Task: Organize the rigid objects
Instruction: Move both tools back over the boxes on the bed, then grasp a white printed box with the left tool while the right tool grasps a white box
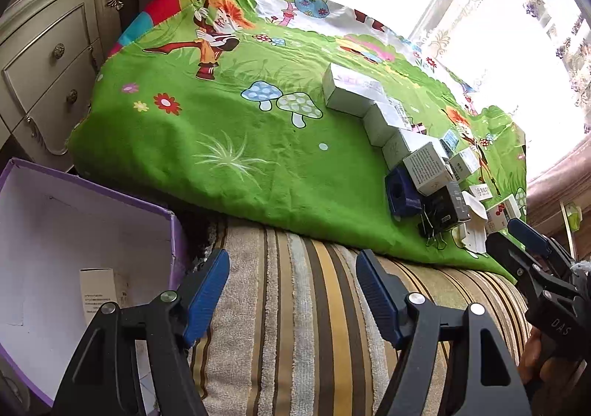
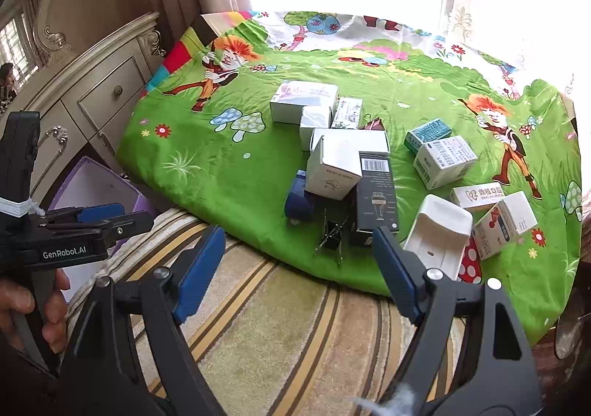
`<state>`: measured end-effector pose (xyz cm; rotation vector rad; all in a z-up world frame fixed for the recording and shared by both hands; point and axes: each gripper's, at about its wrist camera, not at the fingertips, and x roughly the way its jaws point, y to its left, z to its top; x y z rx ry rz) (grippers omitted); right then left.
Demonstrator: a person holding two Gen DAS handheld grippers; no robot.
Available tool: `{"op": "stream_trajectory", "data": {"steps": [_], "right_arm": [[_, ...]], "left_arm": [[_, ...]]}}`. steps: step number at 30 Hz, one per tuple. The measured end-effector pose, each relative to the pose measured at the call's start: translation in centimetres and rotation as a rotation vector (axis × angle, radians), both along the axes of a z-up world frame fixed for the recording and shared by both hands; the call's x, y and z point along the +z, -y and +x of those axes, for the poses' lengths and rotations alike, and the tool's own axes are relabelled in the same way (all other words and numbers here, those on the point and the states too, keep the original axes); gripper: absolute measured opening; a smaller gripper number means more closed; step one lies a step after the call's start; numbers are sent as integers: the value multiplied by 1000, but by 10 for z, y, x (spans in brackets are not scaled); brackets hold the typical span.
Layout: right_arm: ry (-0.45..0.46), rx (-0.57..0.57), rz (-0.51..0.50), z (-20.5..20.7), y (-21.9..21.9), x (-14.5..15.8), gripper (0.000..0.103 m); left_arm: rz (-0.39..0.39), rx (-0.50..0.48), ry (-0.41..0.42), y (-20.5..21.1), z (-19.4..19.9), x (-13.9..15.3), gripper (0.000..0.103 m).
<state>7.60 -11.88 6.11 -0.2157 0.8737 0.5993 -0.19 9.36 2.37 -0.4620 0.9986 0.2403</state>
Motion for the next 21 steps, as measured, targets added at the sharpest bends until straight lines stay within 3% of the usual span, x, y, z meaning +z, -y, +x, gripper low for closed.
{"op": "stream_trajectory", "data": {"steps": [11, 17, 21], "right_arm": [[73, -235, -90, 49, 76, -6, 84], [57, -291, -104, 70, 93, -14, 84], [43, -322, -105, 83, 105, -20, 84]], "left_arm": [[2, -106, 47, 45, 52, 8, 72], [-50, -156, 123, 69, 89, 15, 75], [-80, -160, 128, 76, 114, 11, 75]]}}
